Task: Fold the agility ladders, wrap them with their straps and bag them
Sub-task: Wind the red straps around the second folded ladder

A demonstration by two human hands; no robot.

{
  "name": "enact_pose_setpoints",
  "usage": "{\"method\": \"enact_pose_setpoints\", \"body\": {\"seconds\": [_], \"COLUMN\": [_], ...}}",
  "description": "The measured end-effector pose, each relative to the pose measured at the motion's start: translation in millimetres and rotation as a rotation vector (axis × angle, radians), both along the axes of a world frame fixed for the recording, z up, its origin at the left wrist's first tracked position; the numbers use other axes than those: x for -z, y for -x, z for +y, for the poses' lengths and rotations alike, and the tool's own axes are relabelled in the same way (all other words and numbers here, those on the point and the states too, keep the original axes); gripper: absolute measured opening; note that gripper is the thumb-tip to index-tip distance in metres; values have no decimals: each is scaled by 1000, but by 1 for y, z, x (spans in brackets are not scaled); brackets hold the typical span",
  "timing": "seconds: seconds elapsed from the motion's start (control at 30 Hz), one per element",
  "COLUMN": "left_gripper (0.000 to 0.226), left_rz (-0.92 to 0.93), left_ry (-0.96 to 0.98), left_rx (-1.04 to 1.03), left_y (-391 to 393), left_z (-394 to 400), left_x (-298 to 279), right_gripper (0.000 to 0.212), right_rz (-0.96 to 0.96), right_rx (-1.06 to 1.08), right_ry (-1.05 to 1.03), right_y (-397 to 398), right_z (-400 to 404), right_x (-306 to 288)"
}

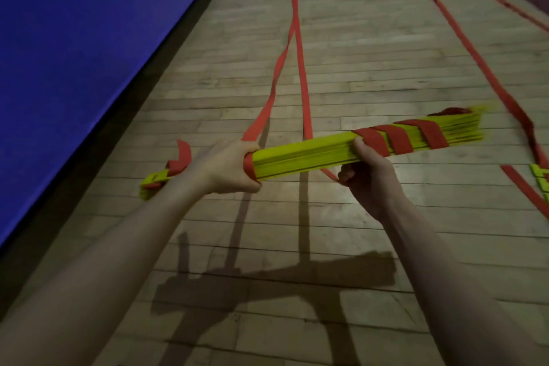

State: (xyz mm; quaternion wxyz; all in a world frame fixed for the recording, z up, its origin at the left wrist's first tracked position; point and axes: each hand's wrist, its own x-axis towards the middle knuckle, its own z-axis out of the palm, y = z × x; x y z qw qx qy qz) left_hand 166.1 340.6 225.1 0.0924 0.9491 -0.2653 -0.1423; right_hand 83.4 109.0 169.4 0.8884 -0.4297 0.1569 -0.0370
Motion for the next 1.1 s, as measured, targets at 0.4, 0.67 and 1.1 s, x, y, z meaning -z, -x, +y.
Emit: {"method": "enact_pose_setpoints", "body": {"seconds": [0.4,0.67,1.1], "left_gripper": [68,42,54], "left_rz": [181,-72,279], "left_ry": [-104,51,141], "left_rx": [61,9,4], "left_y": [26,41,34], "left_z": [-30,-28,-26], "left_x": [-9,23,6], "right_gripper": [54,42,27], "right_rz": [6,149,65], "right_rx": [116,-45,0], "right_ry": [-125,218,15], "right_y": [8,-7,0], "right_z": [-5,-16,-9], "right_x": [24,-1,18]}}
